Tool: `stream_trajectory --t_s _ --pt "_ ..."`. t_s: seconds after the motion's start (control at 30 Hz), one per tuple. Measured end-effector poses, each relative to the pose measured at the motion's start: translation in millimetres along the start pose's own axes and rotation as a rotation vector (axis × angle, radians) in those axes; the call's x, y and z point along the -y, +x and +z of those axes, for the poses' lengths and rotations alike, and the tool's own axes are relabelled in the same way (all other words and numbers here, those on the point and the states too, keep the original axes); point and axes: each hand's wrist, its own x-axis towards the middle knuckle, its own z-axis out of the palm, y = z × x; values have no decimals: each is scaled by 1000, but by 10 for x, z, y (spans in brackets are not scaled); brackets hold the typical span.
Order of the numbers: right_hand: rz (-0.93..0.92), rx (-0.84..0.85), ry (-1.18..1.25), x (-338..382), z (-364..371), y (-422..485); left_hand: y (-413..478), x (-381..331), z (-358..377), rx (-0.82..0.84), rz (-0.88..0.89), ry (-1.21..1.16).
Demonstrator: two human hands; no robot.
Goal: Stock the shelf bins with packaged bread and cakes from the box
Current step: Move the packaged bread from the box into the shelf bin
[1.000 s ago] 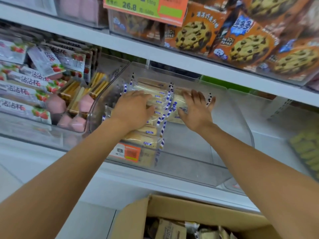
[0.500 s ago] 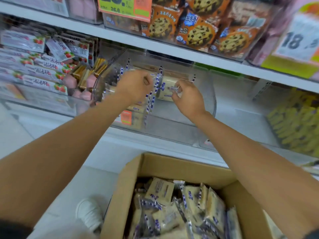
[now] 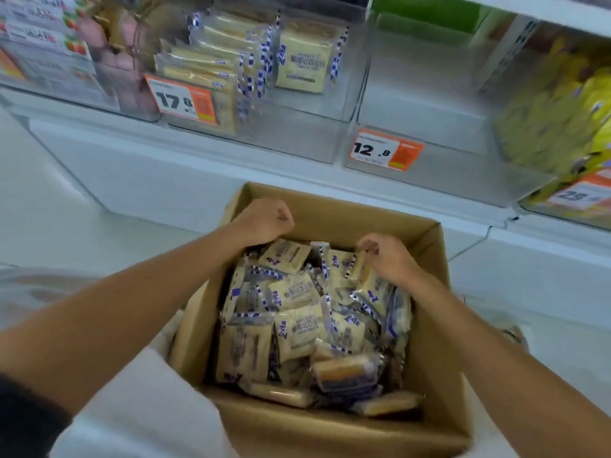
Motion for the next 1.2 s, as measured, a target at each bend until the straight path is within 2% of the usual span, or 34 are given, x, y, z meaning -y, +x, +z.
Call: stream_trajectory --t_s 0.07,0.2,0.27,0.33,0.43,0.5,0.63,0.67,0.8,0.93,1.07,1.13,1.2 --pt "132 25 51 -431 88 -8 42 141 224 108 -66 7" --pt "312 161 163 -765 278 42 171 287 519 140 -197 -34" --pt "313 322 94 -745 442 52 204 294 622 154 -217 -69" --pt "252 397 34 -680 588 64 206 290 687 164 -228 -103" --pt "204 254 184 -646 602 161 185 344 756 166 -243 -159" --pt "257 199 128 -705 520 280 158 366 802 173 -288 -215" --pt "360 215 -20 -687 464 358 121 327 881 163 -384 -373" --pt "379 201 23 -660 473 362 103 296 896 155 -408 -431" --pt "337 136 512 -393 461 319 78 210 951 176 -463 -577" --pt "252 290 846 -98 324 245 75 134 974 312 -549 -937" --pt "228 345 1125 0 46 193 41 193 856 368 -464 -953" --pt "207 392 1135 8 -36 203 36 221 851 373 -437 -1044" --pt "199 380 1039 -39 -36 260 52 228 838 234 -409 -1117"
